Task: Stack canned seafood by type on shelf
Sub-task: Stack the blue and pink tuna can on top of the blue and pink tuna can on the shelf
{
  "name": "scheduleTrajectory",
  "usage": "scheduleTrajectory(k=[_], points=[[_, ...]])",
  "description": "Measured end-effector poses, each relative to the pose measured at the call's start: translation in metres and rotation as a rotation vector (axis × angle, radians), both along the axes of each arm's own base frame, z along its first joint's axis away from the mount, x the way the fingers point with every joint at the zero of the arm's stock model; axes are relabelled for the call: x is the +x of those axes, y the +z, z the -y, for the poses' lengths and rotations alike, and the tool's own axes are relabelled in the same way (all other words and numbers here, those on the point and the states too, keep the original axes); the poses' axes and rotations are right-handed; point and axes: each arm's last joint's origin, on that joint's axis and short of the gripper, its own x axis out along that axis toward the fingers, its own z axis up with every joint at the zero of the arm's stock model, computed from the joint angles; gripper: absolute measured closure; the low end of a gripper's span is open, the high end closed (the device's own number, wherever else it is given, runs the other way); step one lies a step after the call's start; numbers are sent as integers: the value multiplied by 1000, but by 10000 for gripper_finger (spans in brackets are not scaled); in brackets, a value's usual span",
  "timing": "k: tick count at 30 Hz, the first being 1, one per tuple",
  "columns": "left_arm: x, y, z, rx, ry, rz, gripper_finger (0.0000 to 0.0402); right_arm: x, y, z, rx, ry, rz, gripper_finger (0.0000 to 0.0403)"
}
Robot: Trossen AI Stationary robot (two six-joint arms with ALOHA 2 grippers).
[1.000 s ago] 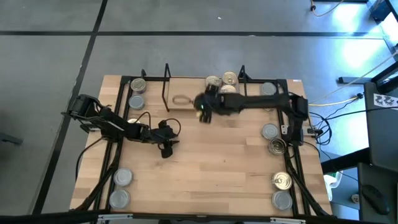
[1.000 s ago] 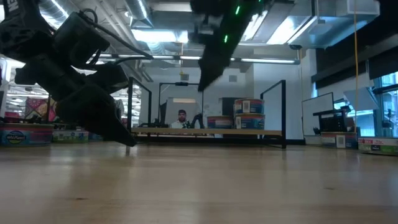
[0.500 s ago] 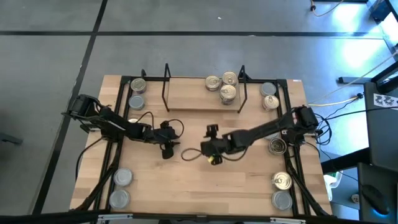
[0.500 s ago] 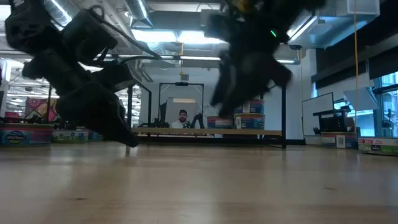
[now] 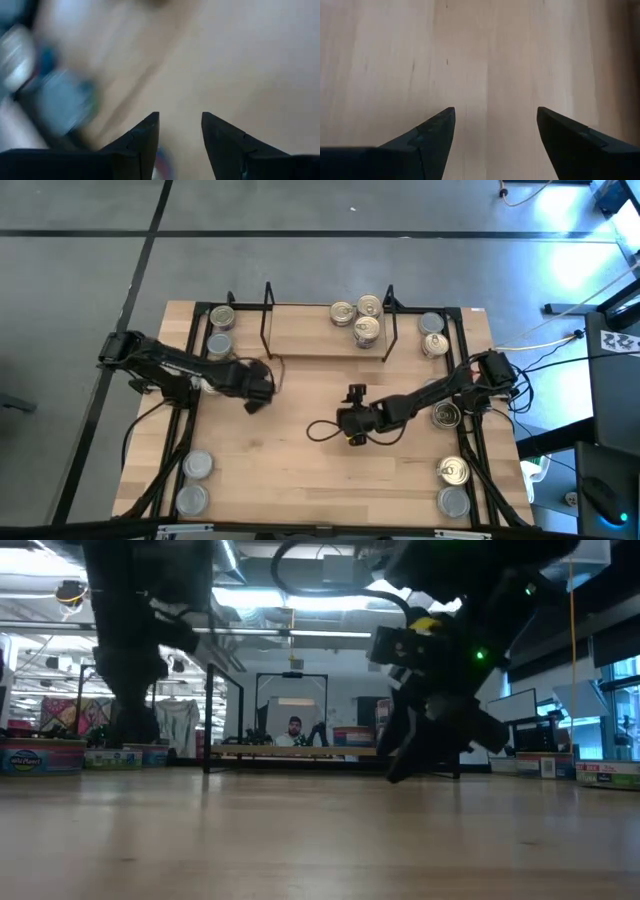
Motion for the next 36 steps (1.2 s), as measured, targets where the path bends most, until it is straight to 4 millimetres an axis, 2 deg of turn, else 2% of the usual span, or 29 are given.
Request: scheduleTrajectory(k=[2, 5, 15, 23, 27, 33, 36], points=[[-9, -2, -9, 37, 112, -53, 257, -1, -3, 0, 5, 0, 29, 123], [-18, -7, -20, 48, 191, -116, 257, -2, -7, 0, 24, 6, 68, 123], [-43, -25, -37, -16, 289, -322, 257, -6, -14, 1, 52, 2, 79, 123], [-32, -37, -39, -174, 149, -340, 257, -5, -13, 0, 53, 5, 89, 123], [-24, -33, -36, -220, 93, -311, 257, -5, -13, 0, 54, 8, 96, 123], [8, -19, -24, -322, -84, -132, 257, -4, -13, 0, 43, 23, 95, 123], [27, -18, -16, -351, -189, 29, 257, -4, -13, 0, 43, 24, 95, 123]])
